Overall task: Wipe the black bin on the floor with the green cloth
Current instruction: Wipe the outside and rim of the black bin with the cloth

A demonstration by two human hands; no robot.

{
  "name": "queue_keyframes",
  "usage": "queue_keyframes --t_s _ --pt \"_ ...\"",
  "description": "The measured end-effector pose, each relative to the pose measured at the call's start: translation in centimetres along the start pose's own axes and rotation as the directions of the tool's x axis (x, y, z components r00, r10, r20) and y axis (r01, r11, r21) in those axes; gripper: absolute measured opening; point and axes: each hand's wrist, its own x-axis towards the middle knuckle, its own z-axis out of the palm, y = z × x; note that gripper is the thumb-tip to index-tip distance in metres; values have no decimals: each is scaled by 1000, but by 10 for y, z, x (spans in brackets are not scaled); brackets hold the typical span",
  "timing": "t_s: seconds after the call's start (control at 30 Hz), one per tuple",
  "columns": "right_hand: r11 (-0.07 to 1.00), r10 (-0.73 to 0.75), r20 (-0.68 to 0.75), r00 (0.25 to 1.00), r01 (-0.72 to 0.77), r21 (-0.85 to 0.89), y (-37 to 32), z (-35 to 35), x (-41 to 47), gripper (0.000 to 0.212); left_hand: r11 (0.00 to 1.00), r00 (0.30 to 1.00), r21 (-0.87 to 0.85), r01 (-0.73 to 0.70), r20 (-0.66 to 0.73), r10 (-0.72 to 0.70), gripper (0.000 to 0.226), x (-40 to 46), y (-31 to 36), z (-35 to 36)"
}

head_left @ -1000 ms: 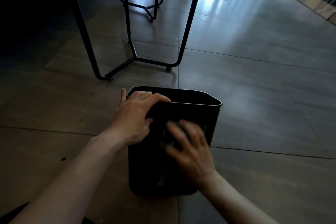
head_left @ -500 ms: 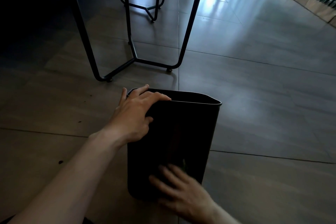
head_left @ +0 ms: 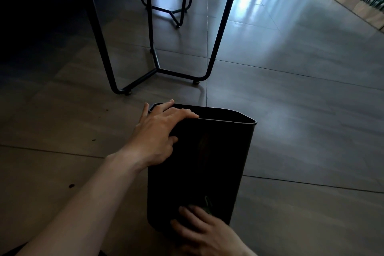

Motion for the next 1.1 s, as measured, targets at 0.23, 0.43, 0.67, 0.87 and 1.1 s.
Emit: queue_keyframes --t_s 0.23,0.43,0.67,0.87,1.1 --pt "664 748 -448 490 -549 508 121 -51 39 18 1000 1000 14 -12 9 12 88 4 -2 -3" --pt "862 475 -363 802 -341 374 43 -6 22 20 1000 1000 2 -2 28 1 88 9 -6 -3" --pt "939 262 -320 910 -163 302 53 -13 0 23 1000 999 -12 -13 34 13 86 5 -7 -3" --pt "649 761 -457 460 -548 529 136 -52 44 15 999 999 -25 -22 45 23 89 3 -9 -7" --pt "995 35 -133 990 -23 92 -3 7 -8 36 998 998 -47 -33 48 35 89 0 -7 -4"
